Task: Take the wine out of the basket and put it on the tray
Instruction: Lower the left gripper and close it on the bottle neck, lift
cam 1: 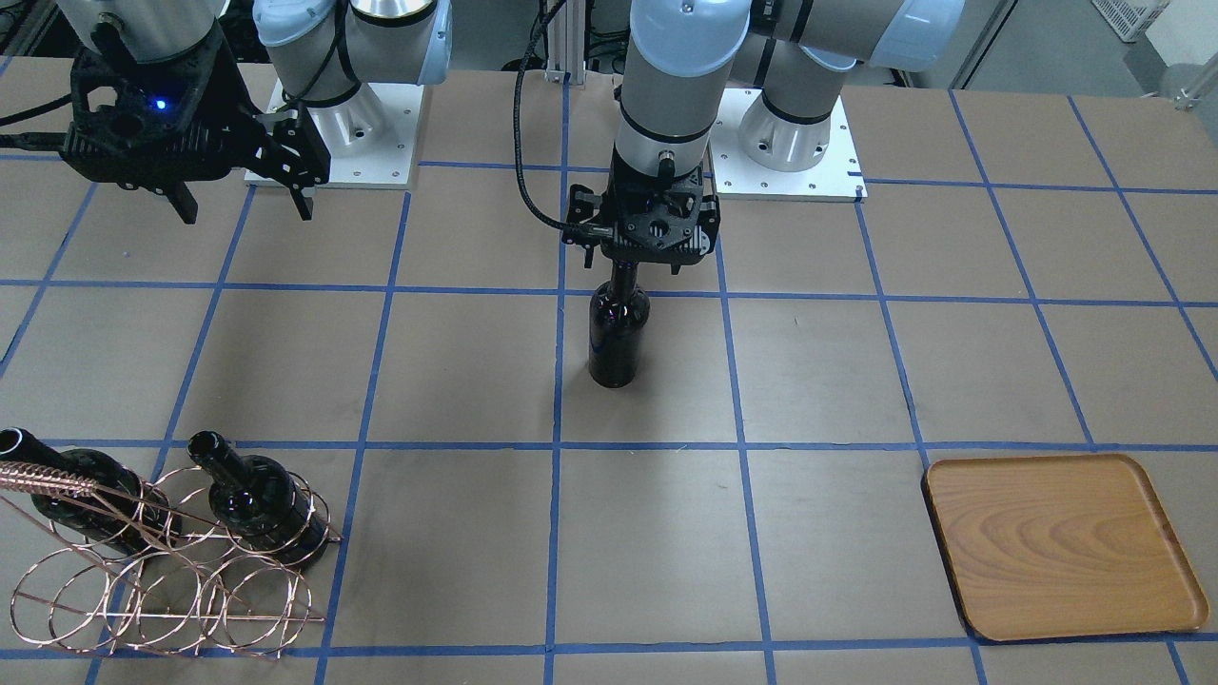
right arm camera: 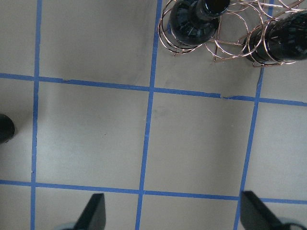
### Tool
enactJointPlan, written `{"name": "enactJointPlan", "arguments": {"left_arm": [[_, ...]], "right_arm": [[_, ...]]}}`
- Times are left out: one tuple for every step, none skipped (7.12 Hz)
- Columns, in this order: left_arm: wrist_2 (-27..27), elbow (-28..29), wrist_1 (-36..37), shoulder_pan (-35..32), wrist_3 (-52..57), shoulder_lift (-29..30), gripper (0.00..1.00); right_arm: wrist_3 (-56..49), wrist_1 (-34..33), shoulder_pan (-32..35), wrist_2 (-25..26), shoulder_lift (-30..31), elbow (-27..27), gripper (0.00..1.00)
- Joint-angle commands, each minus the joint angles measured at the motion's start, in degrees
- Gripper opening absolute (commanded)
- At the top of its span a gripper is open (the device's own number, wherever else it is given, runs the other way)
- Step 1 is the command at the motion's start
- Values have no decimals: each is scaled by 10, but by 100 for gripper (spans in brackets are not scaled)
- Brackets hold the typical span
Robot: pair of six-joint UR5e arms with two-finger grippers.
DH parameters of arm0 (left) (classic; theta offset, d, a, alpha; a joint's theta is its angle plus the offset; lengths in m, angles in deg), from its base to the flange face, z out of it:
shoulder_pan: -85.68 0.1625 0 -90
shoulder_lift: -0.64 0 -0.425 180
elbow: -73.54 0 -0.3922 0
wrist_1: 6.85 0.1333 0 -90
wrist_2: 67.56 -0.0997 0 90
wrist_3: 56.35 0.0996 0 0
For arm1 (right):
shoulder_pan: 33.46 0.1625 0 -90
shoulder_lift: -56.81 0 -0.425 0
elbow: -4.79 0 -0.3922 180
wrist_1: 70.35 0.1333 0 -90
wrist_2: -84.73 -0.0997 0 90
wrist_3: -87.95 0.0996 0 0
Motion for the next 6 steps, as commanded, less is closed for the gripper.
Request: {"name": "enactJointPlan", "arguments": {"left_arm": [[0,-3,2,-1,-1,6,100],[1,-3,2,-1,0,7,74],[1,-3,3,-1,2,13,64],[2,-3,4,-1,1,13,50],[2,-3,4,-1,1,13,28],[1,-2,4,-1,2,12,21]], "right_arm": [[0,-1,0,-3,0,0,100],[-4,0,0,-1,0,0,100],[-6,0,0,-1,0,0,100],[-6,0,0,0,-1,0,100],[-6,0,0,-1,0,0,100],[-8,0,0,0,-1,0,100]]}}
